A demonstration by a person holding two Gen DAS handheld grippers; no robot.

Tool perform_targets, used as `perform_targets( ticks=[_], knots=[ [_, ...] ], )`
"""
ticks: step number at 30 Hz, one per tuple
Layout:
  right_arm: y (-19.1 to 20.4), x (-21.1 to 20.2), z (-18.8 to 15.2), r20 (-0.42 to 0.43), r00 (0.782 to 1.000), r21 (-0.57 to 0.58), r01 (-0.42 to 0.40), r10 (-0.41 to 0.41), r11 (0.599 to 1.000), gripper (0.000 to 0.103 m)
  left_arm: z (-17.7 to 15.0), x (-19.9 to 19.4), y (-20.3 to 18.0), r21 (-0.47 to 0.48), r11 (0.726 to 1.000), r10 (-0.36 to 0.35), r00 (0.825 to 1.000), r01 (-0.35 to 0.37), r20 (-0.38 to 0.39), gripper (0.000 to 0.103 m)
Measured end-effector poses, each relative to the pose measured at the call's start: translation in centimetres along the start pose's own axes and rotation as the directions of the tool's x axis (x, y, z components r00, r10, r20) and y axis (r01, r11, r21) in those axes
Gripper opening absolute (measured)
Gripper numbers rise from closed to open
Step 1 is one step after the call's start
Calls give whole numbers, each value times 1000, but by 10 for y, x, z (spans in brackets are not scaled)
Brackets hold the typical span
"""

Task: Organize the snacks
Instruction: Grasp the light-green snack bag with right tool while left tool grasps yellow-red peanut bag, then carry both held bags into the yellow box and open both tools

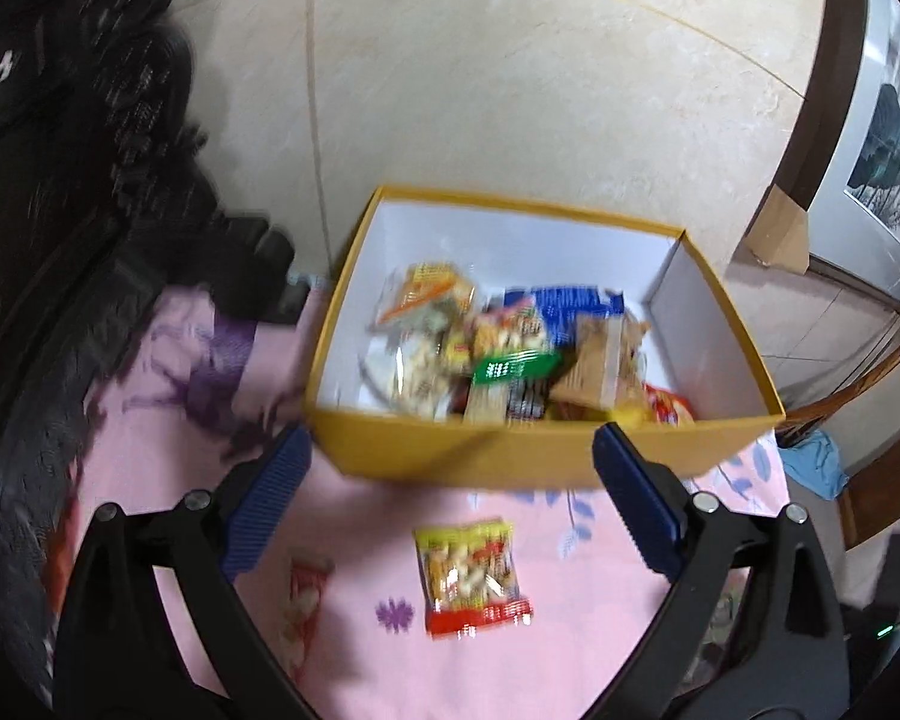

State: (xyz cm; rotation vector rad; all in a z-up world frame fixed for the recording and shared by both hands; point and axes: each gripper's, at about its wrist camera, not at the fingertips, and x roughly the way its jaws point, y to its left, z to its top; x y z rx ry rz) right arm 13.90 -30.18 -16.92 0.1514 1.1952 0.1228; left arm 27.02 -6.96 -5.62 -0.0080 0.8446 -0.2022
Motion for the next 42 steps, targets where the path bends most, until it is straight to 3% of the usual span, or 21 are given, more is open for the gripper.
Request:
perform_targets(
  ticks=[4, 11, 15, 18, 20, 23, 35, 39, 42],
  knots=[
    [3, 16, -21, -7, 999, 29, 34, -34, 999, 59, -18, -4, 12, -29, 1000, 11, 1000, -11, -19, 97],
    [20, 23, -30, 40, 988, -80, 154, -151, 985, 56, -36, -1, 40, -71, 996, 53, 997, -57, -55, 97],
    [18, 21, -34, 57, 985, -73, 166, -162, 983, 52, -43, 0, 45, -76, 995, 62, 996, -67, -63, 97],
    [17, 18, -32, 61, 985, -62, 164, -160, 985, 37, -50, -1, 39, -38, 997, 60, 997, -61, -50, 97],
    [22, 14, -31, 68, 981, -81, 185, -180, 979, 17, -58, 1, 32, 4, 998, 57, 997, -56, -45, 97],
    [20, 11, -31, 67, 980, -64, 191, -187, 980, 12, -71, 6, 22, 45, 998, 41, 998, -39, -54, 97],
    [22, 7, -34, 83, 979, -36, 191, -187, 981, 6, -105, 65, -25, 126, 992, 1, 993, 15, -121, 95],
    [18, 7, -34, 81, 982, -4, 170, -170, 985, 7, -109, 91, -32, 119, 993, -4, 985, 25, -174, 76],
    [18, 7, -34, 79, 983, 1, 165, -164, 986, 7, -113, 102, -32, 112, 994, 19, 982, 2, -187, 75]
  ],
)
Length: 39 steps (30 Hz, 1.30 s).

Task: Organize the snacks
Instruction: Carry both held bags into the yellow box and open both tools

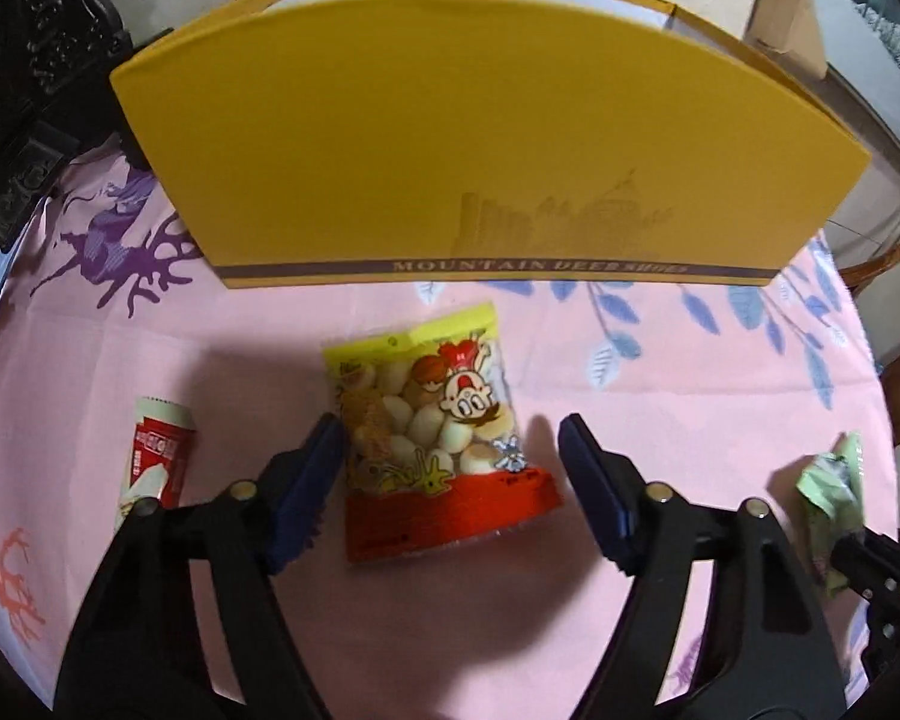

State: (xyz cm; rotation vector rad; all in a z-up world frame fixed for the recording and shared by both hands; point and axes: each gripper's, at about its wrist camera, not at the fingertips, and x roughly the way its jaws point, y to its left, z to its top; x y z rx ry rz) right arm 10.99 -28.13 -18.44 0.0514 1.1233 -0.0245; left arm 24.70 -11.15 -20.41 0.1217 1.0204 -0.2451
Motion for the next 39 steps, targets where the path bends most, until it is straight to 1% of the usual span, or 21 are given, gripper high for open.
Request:
perform_targets(
  ticks=[3, 7, 8, 10, 11, 19, 22, 28, 34, 36, 39],
  knots=[
    [-1, 0, 0, 0, 1000, 7, -8, 8, 1000, 7, -1, 5, 2, -9, 1000, 8, 1000, -8, -12, 75],
    [-1, 1, -1, 2, 1000, 15, -12, 12, 1000, 7, -4, 6, 0, 12, 1000, 21, 1000, -22, 3, 75],
    [-1, 1, -1, 2, 1000, 18, -12, 12, 1000, 7, -4, 6, 2, 4, 1000, 19, 1000, -19, 6, 73],
    [-2, 0, 0, 3, 1000, 25, -14, 14, 1000, 7, -4, 5, 4, -2, 1000, 23, 1000, -23, 10, 63],
    [-3, 0, 0, 3, 1000, 30, -17, 17, 999, 7, -3, 4, 5, -6, 1000, 19, 1000, -19, 7, 61],
    [-7, -4, 2, 11, 1000, 41, -21, 21, 999, 6, 2, -3, 9, -34, 999, 6, 1000, -6, 7, 50],
    [-7, -7, 2, 23, 1000, 38, -15, 14, 999, 6, 4, -11, 7, -32, 999, 10, 1000, -10, 19, 47],
    [-8, -17, 4, 52, 999, 32, -15, 13, 999, 6, 10, -34, 1, -28, 1000, 12, 998, -11, 62, 44],
    [-9, -40, 10, 98, 995, 31, -27, 24, 999, 6, 19, -70, 3, -29, 1000, -3, 994, 6, 113, 43],
    [-7, -53, 15, 128, 991, 25, -35, 31, 999, 6, 26, -90, 6, -19, 1000, -5, 988, 8, 154, 43],
    [-4, -74, 32, 192, 980, 3, -46, 44, 999, 6, 44, -126, 14, -13, 1000, -12, 971, 16, 237, 43]
  ],
)
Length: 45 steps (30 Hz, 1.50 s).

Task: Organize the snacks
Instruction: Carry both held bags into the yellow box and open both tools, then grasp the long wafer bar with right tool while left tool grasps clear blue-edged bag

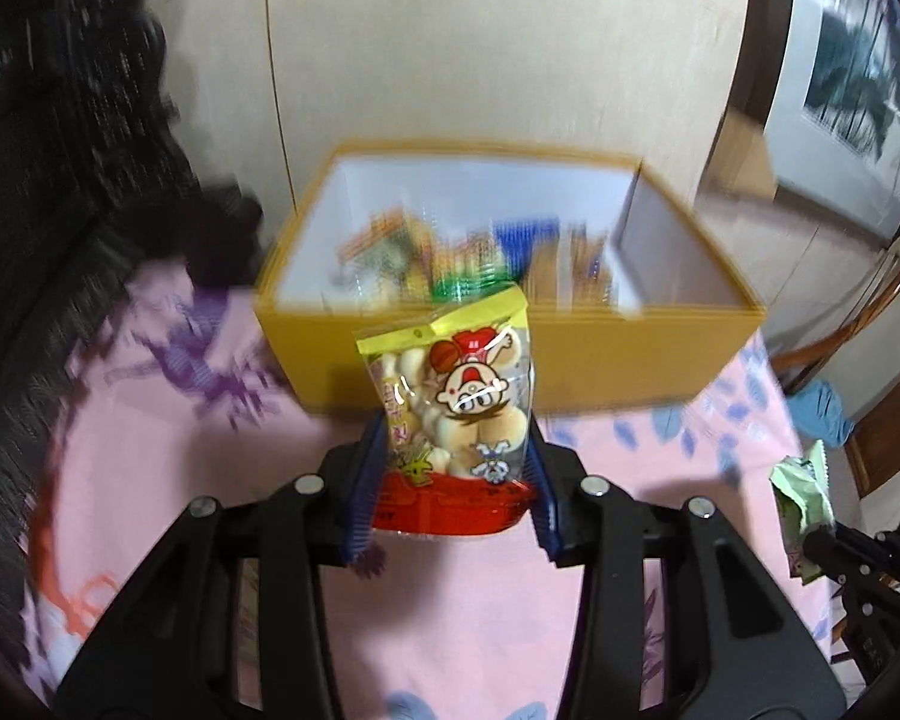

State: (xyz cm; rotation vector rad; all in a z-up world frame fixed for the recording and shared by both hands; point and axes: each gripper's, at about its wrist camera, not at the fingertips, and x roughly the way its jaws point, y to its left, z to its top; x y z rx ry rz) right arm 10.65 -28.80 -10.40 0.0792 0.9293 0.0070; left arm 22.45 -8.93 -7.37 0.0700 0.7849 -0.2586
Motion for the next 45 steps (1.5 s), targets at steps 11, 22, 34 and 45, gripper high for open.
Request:
perform_targets(
  ticks=[11, 22, 34, 45],
  knots=[
    [4, -15, 125, 216, 972, -40, -82, 89, 996, 6, 108, -8, 17, 31, 999, -34, 989, 30, 143, 43],
    [15, 59, 201, 168, 978, -25, -122, 125, 992, 6, 151, 63, 4, 100, 995, -31, 996, 23, 82, 42],
    [6, 91, 206, 86, 990, 77, -122, 116, 989, 50, 136, 87, 6, 93, 994, 56, 998, -57, 19, 87],
    [44, 42, 152, 71, 961, 27, -268, 266, 963, 51, 88, 9, 64, -61, 992, 111, 992, -108, 54, 92]
  ],
)
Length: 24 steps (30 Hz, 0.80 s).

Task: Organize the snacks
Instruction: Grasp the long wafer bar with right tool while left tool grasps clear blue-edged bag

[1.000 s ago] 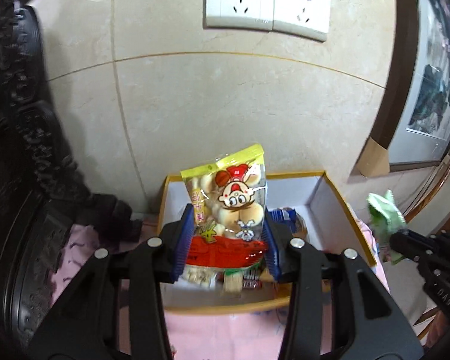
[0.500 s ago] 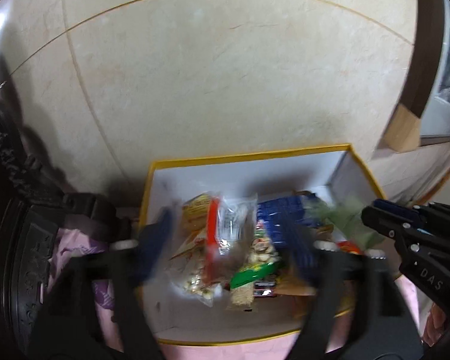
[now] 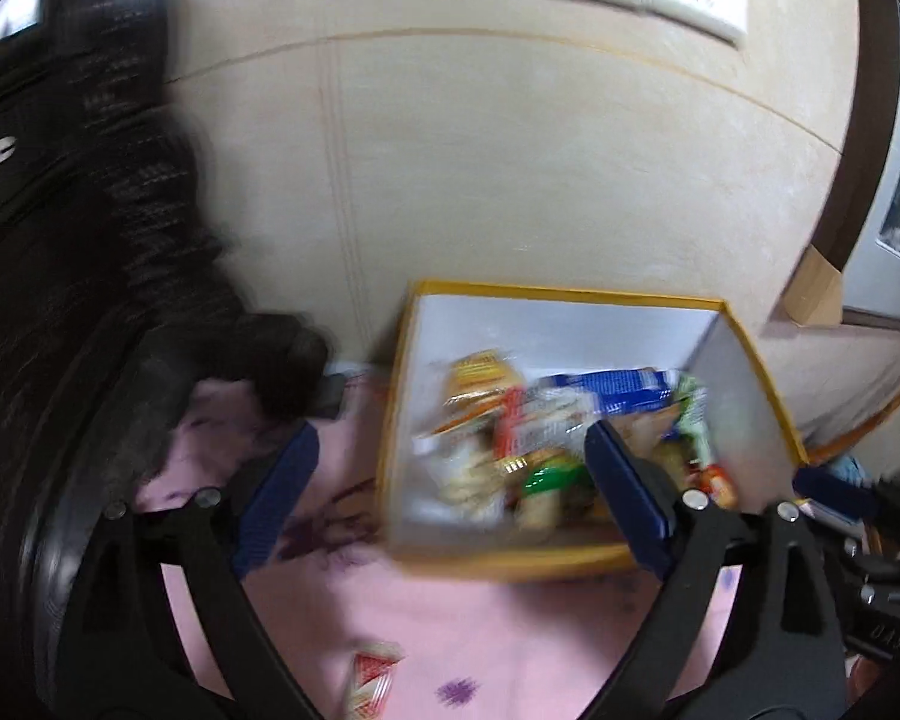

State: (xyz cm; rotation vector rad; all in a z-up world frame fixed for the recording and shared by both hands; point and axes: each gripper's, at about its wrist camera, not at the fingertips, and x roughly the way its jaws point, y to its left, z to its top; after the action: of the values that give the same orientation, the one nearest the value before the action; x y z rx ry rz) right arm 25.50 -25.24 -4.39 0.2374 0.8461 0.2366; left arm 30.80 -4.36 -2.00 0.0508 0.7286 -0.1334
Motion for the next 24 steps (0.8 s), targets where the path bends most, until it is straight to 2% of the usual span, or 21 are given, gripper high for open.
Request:
perform_targets(
  ticks=[4, 6, 10, 14, 16, 18, 20, 22, 24],
  knots=[
    [40, 21, -44, -108, 990, -48, -93, 88, 994, 51, -43, -38, 57, -45, 990, 138, 990, -137, 10, 92],
    [64, 42, -68, -185, 971, -45, -164, 153, 985, 52, -64, -52, 81, -74, 980, 185, 983, -186, -12, 92],
    [107, 93, -102, -320, 921, 3, -233, 222, 972, 52, -102, -71, 119, -131, 948, 283, 957, -289, -68, 92],
    [143, 144, -118, -390, 901, 52, -184, 190, 981, 52, -137, -86, 152, -234, 917, 298, 945, -323, -136, 92],
    [158, 163, -124, -413, 896, 61, -152, 164, 986, 52, -148, -91, 161, -251, 907, 306, 939, -338, -160, 92],
    [171, 170, -130, -414, 903, 37, -110, 115, 993, 53, -160, -99, 167, -255, 905, 305, 937, -341, -169, 92],
    [186, 173, -134, -382, 923, -41, -62, 41, 997, 54, -168, -103, 170, -245, 906, 308, 935, -345, -178, 92],
    [197, 176, -138, -365, 931, -108, -18, -23, 994, 54, -173, -105, 172, -250, 907, 300, 936, -339, -184, 92],
    [201, 175, -143, -339, 938, -159, 24, -77, 987, 47, -178, -107, 171, -246, 911, 293, 939, -331, -180, 92]
  ],
)
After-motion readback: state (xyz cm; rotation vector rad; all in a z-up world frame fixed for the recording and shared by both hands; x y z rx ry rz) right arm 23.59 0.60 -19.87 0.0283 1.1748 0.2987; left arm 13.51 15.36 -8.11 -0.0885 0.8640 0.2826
